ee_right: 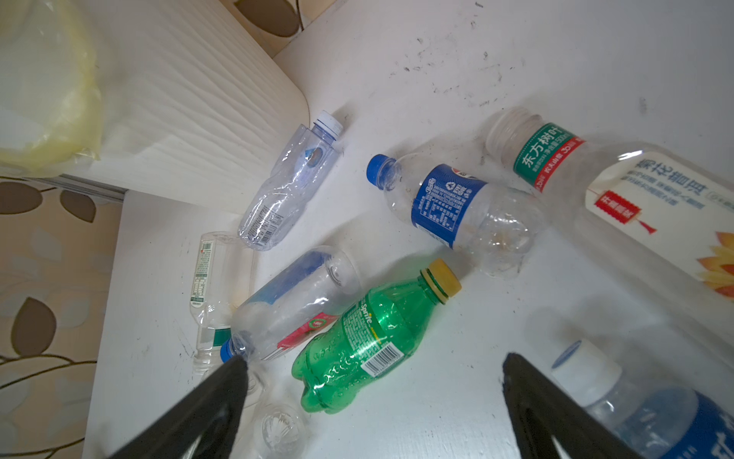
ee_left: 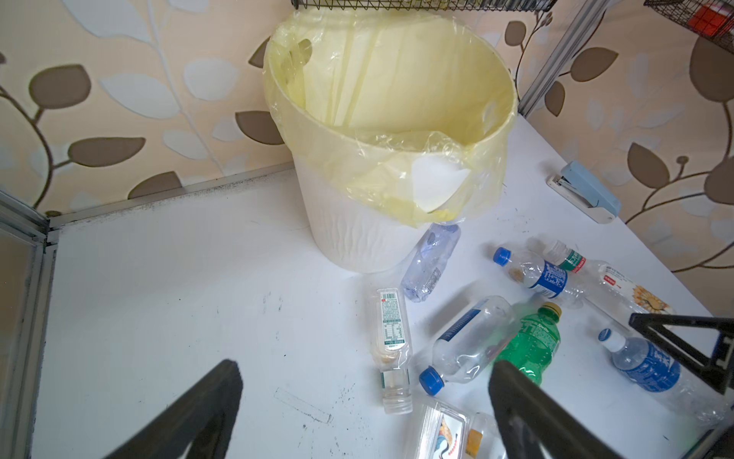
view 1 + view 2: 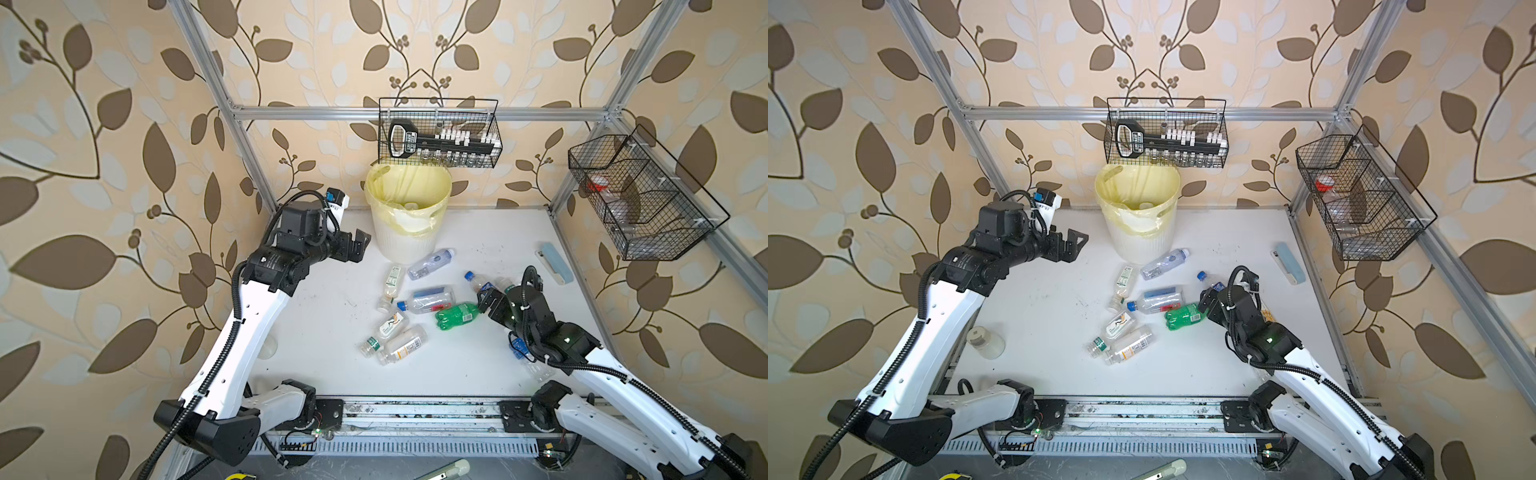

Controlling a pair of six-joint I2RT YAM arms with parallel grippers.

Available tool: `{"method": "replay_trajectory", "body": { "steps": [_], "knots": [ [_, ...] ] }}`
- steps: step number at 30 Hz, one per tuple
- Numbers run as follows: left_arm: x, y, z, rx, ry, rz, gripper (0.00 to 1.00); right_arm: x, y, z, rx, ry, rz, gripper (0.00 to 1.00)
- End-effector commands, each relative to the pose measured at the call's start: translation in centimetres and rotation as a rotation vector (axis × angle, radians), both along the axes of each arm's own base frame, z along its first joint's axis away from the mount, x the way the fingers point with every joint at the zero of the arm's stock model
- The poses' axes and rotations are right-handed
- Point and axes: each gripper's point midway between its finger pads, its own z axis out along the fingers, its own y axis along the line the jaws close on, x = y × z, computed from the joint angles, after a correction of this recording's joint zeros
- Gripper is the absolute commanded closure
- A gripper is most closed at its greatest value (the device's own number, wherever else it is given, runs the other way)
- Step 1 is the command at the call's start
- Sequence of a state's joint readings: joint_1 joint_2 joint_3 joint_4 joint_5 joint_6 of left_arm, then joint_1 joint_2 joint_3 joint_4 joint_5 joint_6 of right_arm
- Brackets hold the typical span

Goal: Throw the plastic bottles in the bin
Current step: Pick up the plastic bottle from the center of the table.

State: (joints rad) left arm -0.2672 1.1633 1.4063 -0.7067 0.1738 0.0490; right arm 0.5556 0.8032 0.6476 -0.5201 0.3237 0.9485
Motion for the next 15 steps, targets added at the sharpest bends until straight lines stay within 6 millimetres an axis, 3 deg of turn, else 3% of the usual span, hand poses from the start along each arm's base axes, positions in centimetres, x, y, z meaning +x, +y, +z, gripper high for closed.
{"method": "replay_trajectory", "body": {
  "steps": [1,15],
  "knots": [
    [-0.2,0.7,-1.0,0.064,-0.019,-0.008,0.01,-0.1,-0.8,0.5,-0.051,0.023,-0.018,0.00],
    [-1.7,1.5,-8.3,0.176,0.103,-0.040,0.01,-0.5,-2.0,-1.6,-0.156,0.130,-0.019,0.00]
  ]
}}
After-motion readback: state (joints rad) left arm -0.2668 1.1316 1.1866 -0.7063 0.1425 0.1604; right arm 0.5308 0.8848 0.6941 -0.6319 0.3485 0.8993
